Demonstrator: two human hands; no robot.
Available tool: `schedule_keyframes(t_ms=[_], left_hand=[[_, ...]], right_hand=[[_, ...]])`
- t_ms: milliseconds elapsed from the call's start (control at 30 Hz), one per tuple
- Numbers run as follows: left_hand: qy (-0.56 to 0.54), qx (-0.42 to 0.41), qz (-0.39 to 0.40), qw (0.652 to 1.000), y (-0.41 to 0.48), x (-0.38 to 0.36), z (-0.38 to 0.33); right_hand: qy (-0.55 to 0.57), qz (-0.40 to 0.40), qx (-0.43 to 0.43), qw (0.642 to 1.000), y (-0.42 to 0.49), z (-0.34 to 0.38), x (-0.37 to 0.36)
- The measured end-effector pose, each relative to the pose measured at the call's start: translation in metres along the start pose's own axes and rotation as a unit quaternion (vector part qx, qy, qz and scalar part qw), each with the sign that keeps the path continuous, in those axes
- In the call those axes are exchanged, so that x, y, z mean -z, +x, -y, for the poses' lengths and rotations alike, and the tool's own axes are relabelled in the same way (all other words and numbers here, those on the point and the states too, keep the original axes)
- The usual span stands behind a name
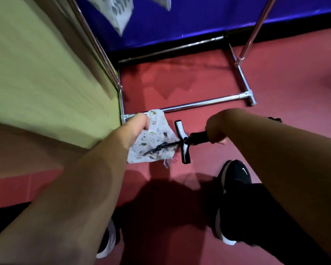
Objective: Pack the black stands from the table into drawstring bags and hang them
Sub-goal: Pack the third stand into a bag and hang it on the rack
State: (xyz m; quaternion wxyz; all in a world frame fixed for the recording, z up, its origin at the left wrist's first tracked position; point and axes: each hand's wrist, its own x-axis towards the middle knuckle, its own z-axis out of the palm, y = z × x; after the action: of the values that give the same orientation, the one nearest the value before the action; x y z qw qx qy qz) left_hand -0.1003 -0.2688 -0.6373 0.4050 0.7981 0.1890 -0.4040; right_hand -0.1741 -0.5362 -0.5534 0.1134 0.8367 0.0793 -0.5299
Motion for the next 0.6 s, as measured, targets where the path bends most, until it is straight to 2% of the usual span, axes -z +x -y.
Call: schedule_keyframes(t_ms=[100,167,267,367,433,500,533,600], left_hand=[[-0.032,0.013,-0.012,0.999,-0.021,0.033,-0.011],[0.010,-0.038,-0.047,0.998,-0.095,0.051,-0.037],[0.077,-0.143,-0.064,0.985,-0.185,0.070,-0.064],[0.128,-0.211,-0.092,0.965,-0.241,0.094,-0.074],[0.154,-0.248,-0.105,0.951,-0.275,0.103,-0.081],[0.144,-0.281,-0.118,0.941,-0.305,0.108,-0.082],[0.103,-0.293,-0.105,0.945,-0.313,0.111,-0.079],[-0.053,-0.297,-0.036,0.953,-0.332,0.113,-0.068]], right_hand=[[0.004,-0.009,0.022,1.000,-0.046,-0.001,0.016],[0.050,-0.030,0.035,0.998,-0.084,0.000,0.022],[0.162,-0.114,0.053,0.979,-0.139,0.002,0.027],[0.263,-0.213,0.076,0.938,-0.201,0.010,0.032],[0.350,-0.256,0.108,0.895,-0.228,0.022,0.032],[0.460,-0.278,0.153,0.829,-0.248,0.039,0.028],[0.507,-0.283,0.173,0.796,-0.253,0.047,0.024],[0.568,-0.295,0.214,0.738,-0.266,0.062,0.015]])
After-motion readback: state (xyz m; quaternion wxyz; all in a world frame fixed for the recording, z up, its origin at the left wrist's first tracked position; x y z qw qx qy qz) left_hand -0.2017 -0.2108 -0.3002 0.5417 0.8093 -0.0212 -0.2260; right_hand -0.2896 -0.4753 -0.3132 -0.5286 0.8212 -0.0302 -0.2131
